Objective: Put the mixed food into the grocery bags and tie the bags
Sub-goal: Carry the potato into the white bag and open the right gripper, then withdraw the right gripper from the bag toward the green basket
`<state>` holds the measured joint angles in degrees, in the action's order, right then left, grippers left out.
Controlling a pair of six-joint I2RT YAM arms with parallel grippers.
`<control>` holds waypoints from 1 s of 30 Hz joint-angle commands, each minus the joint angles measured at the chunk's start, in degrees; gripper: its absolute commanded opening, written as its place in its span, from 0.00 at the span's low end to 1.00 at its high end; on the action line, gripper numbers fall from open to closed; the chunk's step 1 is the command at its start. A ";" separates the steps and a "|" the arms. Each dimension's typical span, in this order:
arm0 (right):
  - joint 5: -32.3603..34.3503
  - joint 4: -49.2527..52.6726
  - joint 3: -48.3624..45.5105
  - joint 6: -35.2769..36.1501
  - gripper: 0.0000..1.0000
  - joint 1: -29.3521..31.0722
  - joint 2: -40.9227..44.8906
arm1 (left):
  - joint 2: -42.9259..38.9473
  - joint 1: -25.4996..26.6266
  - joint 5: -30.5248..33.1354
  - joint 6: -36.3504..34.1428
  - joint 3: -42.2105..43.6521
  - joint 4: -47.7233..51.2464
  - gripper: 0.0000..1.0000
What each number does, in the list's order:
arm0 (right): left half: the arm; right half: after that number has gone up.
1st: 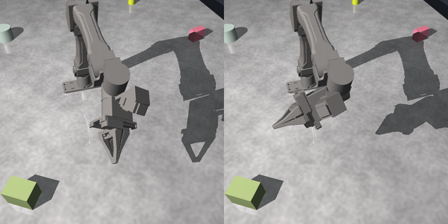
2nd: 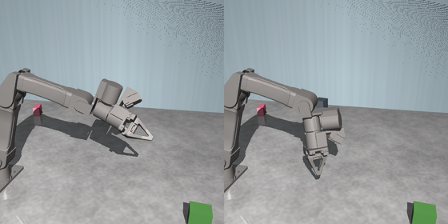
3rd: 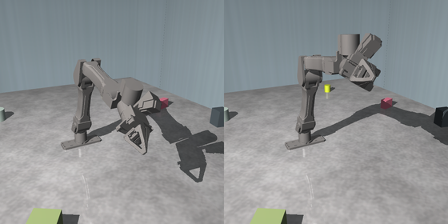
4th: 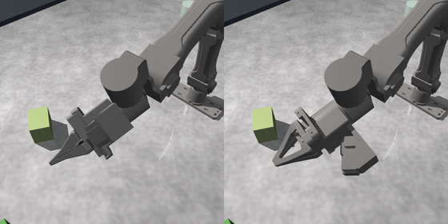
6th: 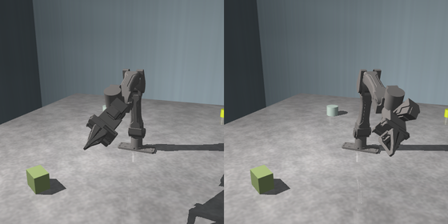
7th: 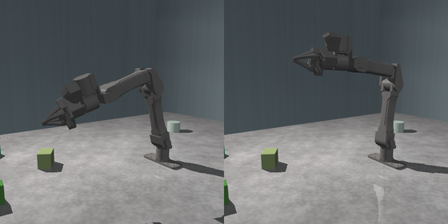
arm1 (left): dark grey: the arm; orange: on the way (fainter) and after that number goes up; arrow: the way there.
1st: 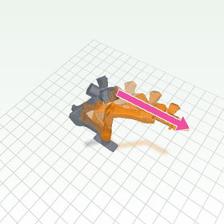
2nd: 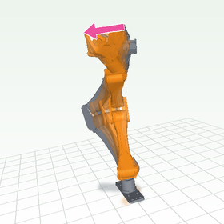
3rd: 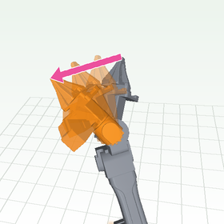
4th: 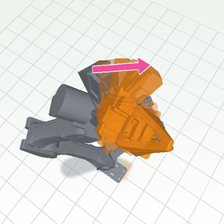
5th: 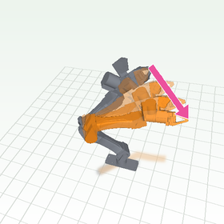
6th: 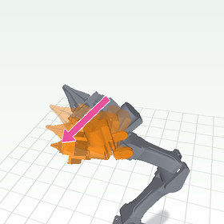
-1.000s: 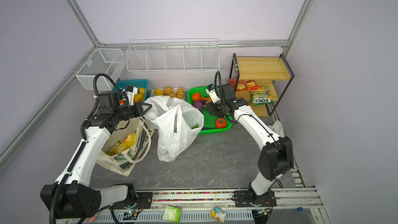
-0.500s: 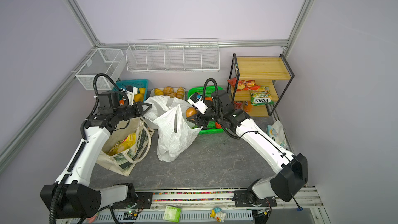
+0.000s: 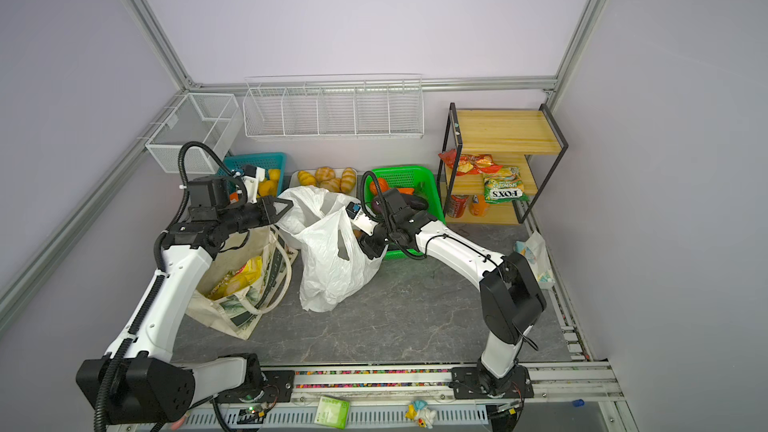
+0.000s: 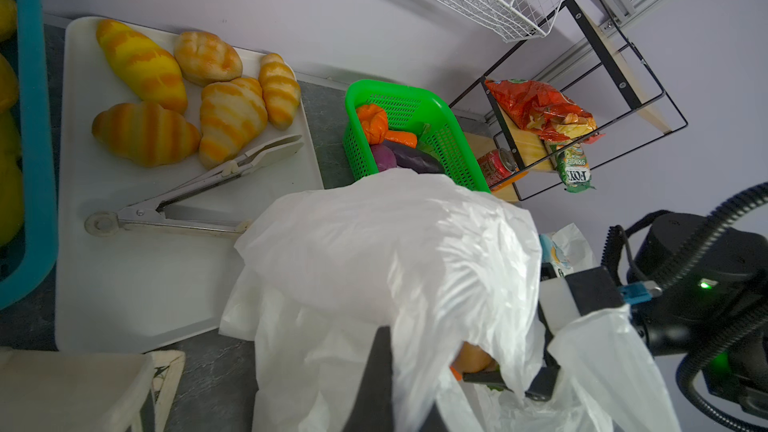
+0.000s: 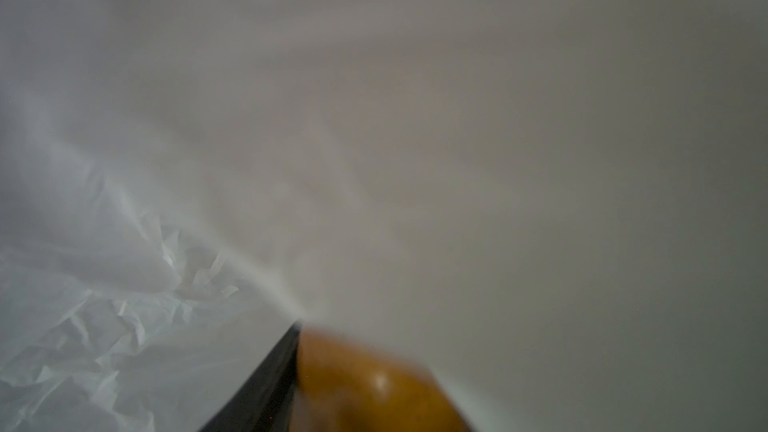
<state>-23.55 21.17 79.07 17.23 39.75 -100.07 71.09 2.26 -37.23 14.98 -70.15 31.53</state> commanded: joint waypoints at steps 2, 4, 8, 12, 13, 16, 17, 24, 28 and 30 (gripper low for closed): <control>3.15 0.08 -0.30 1.95 0.66 0.02 0.86 | -1.22 -0.02 -0.32 0.43 0.54 -1.03 0.00; 3.82 0.19 -1.00 2.10 0.70 -0.09 1.60 | -1.22 -0.01 -0.23 0.35 0.54 -0.93 0.00; 4.64 0.58 -1.84 2.43 0.74 -0.45 3.14 | -1.21 -0.01 -0.03 0.21 0.54 -0.76 0.00; 4.22 0.54 -2.34 2.14 0.77 -0.84 4.98 | -1.29 -0.04 0.06 0.13 0.48 -0.68 0.00; 3.83 0.46 -2.38 1.94 0.77 -0.87 5.49 | -1.20 -0.05 0.03 0.13 0.47 -0.68 0.00; 0.88 -0.42 -2.80 0.47 0.78 -1.55 7.86 | -1.23 -0.04 0.09 0.05 0.50 -0.67 0.00; -0.71 -1.12 -3.15 -0.33 0.78 -1.91 8.99 | -1.22 -0.02 0.12 0.09 0.48 -0.68 0.00; -16.20 -13.88 -9.89 -12.36 0.78 -7.87 19.68 | -1.08 -0.04 0.31 -0.05 0.45 -0.50 0.00; -19.96 -21.67 -14.07 -19.82 0.80 -11.36 25.34 | -1.08 -0.01 0.34 -0.04 0.50 -0.42 0.00; -17.33 -19.80 -14.98 -20.04 0.82 -13.03 27.44 | -1.04 0.01 0.32 -0.11 0.43 -0.39 0.00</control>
<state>-38.39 5.37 65.87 1.91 28.18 -75.13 70.85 2.26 -37.12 14.96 -70.15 31.55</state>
